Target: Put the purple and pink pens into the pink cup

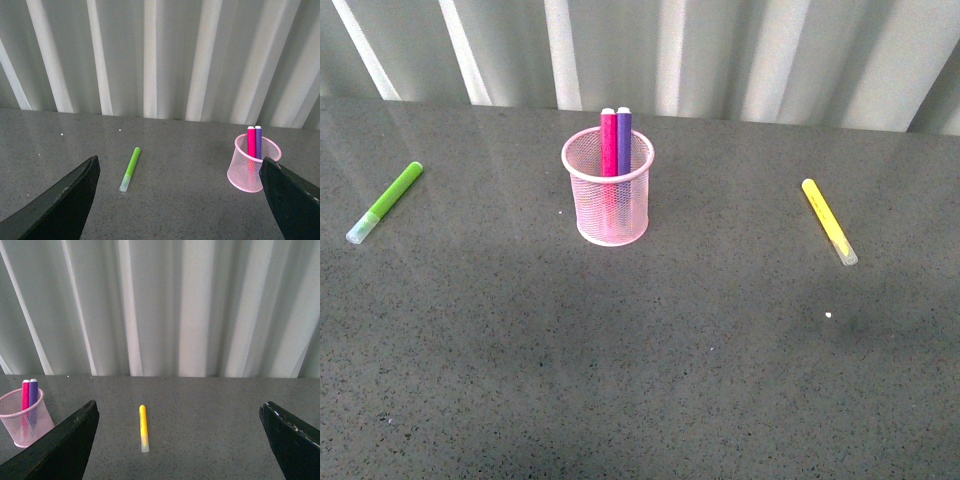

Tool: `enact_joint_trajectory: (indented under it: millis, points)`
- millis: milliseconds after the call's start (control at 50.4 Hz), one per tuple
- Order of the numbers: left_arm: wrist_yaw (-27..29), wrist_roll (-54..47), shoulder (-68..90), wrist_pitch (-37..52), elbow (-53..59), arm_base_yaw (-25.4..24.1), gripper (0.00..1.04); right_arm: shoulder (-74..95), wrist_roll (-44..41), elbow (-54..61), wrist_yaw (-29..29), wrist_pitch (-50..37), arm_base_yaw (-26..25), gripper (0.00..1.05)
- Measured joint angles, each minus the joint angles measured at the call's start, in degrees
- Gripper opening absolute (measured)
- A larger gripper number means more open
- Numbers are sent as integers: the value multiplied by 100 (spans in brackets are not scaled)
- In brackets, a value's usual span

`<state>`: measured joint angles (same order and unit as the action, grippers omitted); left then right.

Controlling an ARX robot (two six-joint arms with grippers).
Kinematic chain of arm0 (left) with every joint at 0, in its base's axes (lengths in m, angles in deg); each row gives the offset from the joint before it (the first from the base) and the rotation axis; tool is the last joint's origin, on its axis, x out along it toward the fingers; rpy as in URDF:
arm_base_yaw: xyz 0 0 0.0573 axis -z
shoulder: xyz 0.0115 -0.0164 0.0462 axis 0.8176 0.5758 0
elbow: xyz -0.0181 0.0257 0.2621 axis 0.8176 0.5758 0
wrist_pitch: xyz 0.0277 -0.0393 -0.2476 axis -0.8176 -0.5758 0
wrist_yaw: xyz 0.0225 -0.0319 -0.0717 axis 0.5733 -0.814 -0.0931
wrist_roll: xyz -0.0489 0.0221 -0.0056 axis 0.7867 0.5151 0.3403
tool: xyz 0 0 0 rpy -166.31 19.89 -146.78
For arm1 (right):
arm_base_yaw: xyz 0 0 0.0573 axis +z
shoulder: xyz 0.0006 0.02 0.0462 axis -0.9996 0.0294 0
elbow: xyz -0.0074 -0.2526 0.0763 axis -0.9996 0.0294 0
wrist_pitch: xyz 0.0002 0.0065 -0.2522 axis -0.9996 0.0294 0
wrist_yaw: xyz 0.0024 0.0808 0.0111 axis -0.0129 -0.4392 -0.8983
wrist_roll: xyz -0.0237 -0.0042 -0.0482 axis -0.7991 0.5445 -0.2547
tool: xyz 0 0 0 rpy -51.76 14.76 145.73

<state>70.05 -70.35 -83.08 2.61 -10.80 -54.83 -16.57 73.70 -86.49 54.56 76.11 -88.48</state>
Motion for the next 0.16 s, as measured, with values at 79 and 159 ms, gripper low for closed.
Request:
enact_joint_trajectory:
  millis: [79,159]
  points:
    - [0,0,0,0,0,0,98,0,0,0,0,0,0,98]
    - [0,0,0,0,0,0,98,0,0,0,0,0,0,98]
